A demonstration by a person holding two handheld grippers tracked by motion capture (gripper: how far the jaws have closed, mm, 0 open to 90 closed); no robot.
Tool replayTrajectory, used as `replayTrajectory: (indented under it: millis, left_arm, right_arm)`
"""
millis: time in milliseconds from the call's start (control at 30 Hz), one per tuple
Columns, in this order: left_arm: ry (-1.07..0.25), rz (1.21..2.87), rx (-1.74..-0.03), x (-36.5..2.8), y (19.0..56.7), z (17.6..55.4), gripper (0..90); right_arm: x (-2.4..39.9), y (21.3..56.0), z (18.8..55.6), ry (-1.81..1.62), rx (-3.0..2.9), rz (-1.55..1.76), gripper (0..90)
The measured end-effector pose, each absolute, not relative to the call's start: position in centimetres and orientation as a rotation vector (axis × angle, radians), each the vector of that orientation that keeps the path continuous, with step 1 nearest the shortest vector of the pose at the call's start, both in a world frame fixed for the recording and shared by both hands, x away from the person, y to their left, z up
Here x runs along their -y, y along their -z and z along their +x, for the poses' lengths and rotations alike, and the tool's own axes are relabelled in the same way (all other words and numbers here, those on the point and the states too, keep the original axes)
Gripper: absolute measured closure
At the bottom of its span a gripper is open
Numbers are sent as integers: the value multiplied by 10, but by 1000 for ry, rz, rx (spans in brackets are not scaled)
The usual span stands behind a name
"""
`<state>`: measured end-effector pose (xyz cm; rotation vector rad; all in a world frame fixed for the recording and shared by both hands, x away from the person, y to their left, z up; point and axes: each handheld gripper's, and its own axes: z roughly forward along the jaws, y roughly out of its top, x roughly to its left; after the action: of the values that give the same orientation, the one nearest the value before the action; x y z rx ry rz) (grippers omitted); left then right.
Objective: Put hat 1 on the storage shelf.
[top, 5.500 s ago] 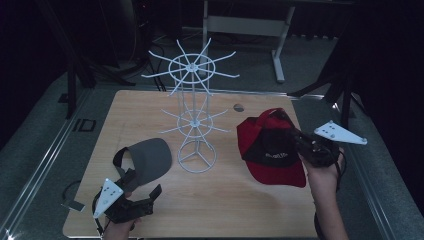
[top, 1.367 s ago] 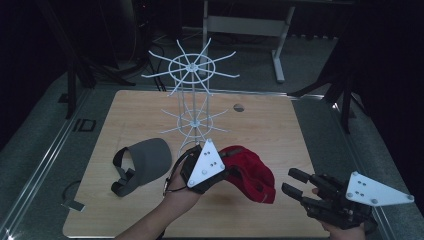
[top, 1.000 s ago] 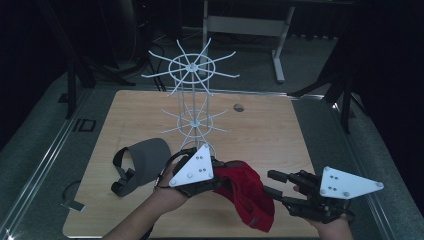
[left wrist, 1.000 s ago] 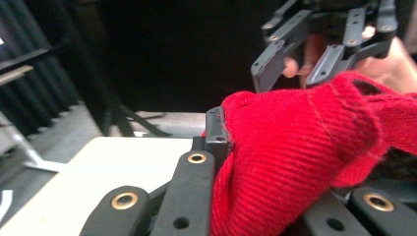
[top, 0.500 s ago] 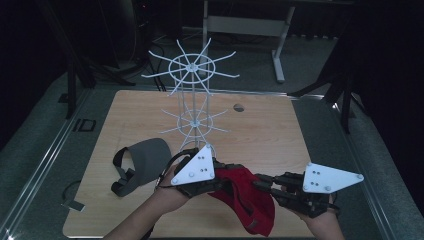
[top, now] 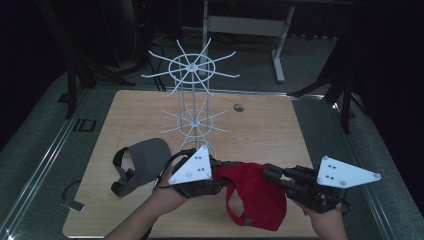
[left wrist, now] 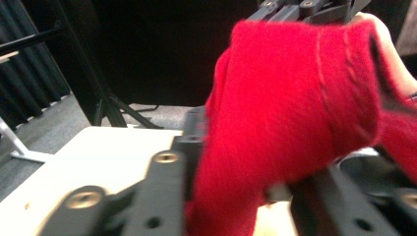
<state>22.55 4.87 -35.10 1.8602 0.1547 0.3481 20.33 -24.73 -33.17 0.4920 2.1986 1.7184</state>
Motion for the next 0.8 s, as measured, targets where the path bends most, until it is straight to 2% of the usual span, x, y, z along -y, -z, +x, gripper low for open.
replayTrajectory:
  millis: [100,300,800]
  left_arm:
    - [-363,1865,-165,-51,352,224,597]
    - [-388,1872,-191,-56,355,222,548]
    - [-433,1819,-253,-76,357,211,533]
  right_arm:
    - [252,328,203,-1716,-2174,505,828]
    - [256,325,204,-1714,-2150,528,828]
    - [267,319,201,-1718,-2122,555,828]
